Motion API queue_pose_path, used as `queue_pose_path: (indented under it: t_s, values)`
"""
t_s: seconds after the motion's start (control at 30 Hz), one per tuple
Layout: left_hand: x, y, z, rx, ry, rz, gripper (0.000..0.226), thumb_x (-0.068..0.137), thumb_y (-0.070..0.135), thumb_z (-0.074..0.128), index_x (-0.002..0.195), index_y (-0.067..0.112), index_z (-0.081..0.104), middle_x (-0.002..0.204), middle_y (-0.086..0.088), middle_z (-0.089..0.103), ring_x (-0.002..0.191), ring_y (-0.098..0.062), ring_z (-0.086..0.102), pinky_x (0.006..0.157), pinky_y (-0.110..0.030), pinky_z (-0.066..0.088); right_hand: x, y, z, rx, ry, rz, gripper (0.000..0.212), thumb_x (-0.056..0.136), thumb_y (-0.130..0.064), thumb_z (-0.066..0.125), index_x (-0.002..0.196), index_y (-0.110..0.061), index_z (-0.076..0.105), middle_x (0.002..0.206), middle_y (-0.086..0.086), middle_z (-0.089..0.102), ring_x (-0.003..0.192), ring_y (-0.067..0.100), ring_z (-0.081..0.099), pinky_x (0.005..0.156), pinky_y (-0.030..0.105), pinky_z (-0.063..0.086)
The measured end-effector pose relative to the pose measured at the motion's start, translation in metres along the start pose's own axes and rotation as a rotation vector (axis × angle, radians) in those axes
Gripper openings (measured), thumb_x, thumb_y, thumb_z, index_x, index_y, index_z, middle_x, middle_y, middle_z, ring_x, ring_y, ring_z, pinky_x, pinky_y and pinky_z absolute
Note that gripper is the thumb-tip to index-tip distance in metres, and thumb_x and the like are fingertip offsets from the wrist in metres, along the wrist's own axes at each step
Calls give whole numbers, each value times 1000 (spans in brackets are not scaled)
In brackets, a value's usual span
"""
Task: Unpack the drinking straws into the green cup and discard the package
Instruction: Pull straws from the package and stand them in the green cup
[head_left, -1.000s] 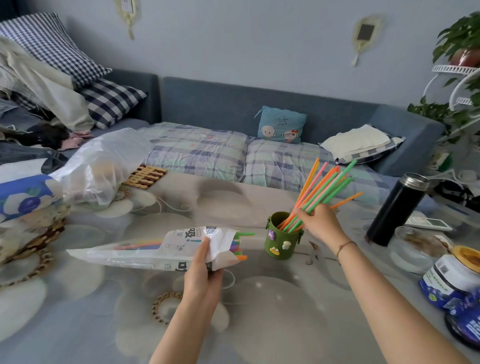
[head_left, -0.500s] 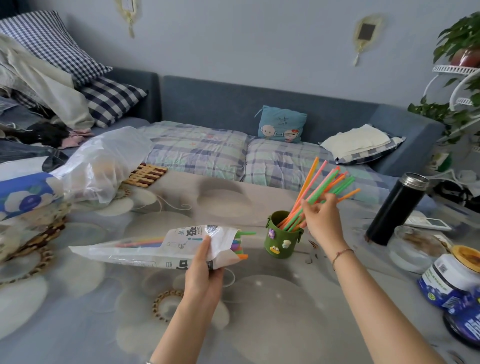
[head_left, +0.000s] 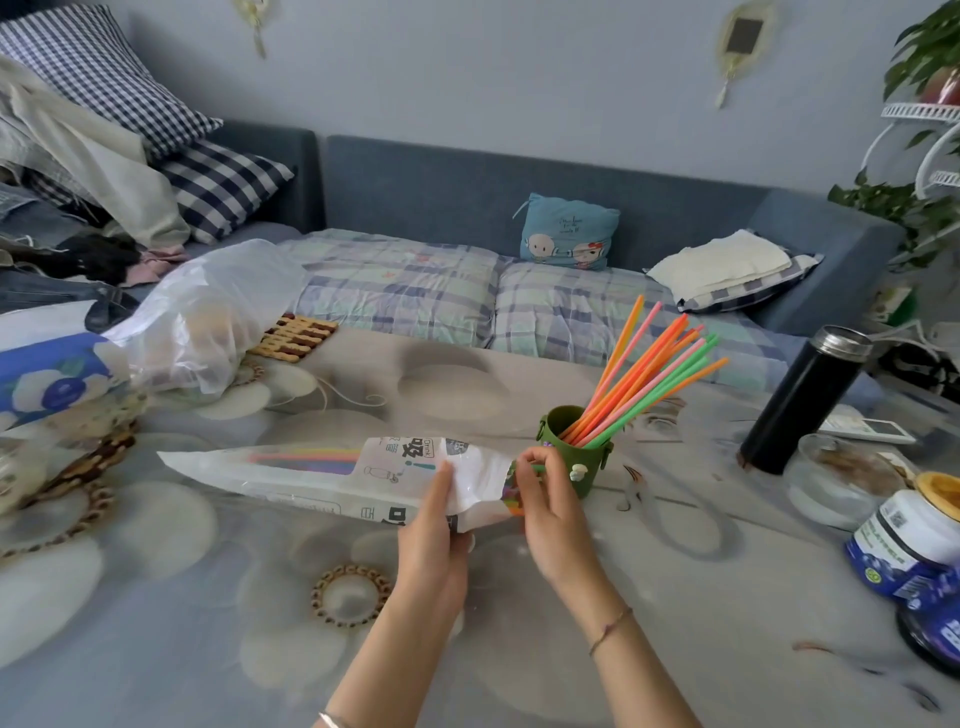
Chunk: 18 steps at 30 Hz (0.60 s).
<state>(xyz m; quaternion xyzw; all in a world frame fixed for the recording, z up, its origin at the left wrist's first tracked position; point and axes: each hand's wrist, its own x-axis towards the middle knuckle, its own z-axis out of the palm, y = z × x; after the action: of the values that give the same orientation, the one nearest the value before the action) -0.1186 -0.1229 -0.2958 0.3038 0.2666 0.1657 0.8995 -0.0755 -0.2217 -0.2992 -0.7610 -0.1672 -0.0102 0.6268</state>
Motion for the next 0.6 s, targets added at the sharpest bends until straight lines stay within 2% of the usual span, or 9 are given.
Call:
queue_pose_path:
  t_s: [0.07, 0.17, 0.2, 0.27, 0.33, 0.4, 0.47, 0.53, 0.6]
  values:
    - [-1, -2, 1, 2, -7, -2, 8, 95, 21, 57, 99, 17, 62, 83, -2, 70, 71, -15, 63, 46, -19, 46, -5, -1, 6, 44, 30, 2, 9, 97, -21, 43, 97, -14, 47, 84, -4, 59, 69, -9, 60, 65, 10, 46]
    - [-1, 0, 3, 17, -60, -2, 20, 97, 30, 53, 99, 13, 63, 84, -4, 72, 67, -15, 67, 45, -19, 50, -12, 0, 10, 108, 106, -26, 3, 94, -20, 50, 97, -19, 48, 84, -4, 62, 72, -3, 63, 68, 19, 48]
    - [0, 0, 2, 33, -82, 0, 24, 96, 34, 54, 102, 13, 64, 90, -6, 72, 72, -18, 67, 48, -21, 51, -13, 0, 10, 140, 119, -35, 6, 93, -20, 53, 97, -21, 49, 86, -2, 64, 74, 3, 64, 68, 24, 49]
    - [2, 0, 1, 67, -108, 3, 32, 93, 41, 56, 107, 13, 66, 103, -11, 71, 87, -24, 66, 63, -27, 54, -14, -2, 9, 216, 153, -42, 8, 91, -14, 56, 95, -18, 51, 84, -2, 66, 73, 6, 66, 65, 24, 51]
    - [1, 3, 1, 90, -91, 12, 36, 88, 46, 60, 103, 16, 69, 107, -13, 69, 92, -25, 61, 75, -34, 44, -12, -7, 5, 299, 190, -31, 10, 90, -5, 56, 89, -14, 53, 76, -2, 68, 68, 6, 67, 62, 20, 53]
    - [1, 6, 0, 67, -85, 36, 43, 85, 48, 60, 110, 13, 68, 112, -16, 68, 91, -25, 60, 74, -35, 44, -11, -9, 1, 337, 215, -20, 11, 89, -3, 56, 85, -12, 53, 74, 6, 67, 58, 6, 63, 55, 17, 49]
    - [4, 11, -3, -18, -112, 55, 44, 94, 39, 52, 124, 8, 59, 114, -17, 70, 87, -22, 70, 68, -31, 57, -9, -10, -5, 400, 251, 13, 9, 90, -2, 54, 84, -8, 51, 68, 11, 59, 43, 3, 47, 42, 14, 37]
    - [6, 16, -7, -85, -140, 66, 35, 100, 31, 46, 122, 7, 56, 100, -13, 73, 73, -16, 74, 54, -26, 58, -7, -13, -13, 483, 299, 72, 7, 92, -3, 52, 86, -6, 49, 65, 7, 55, 41, 4, 38, 37, 13, 29]
    - [6, 18, -7, -90, -144, 70, 33, 99, 28, 48, 123, 7, 57, 100, -11, 73, 70, -14, 75, 53, -25, 57, -5, -15, -19, 511, 325, 108, 4, 92, -8, 53, 89, -7, 51, 61, -2, 55, 44, 6, 37, 36, 14, 26]
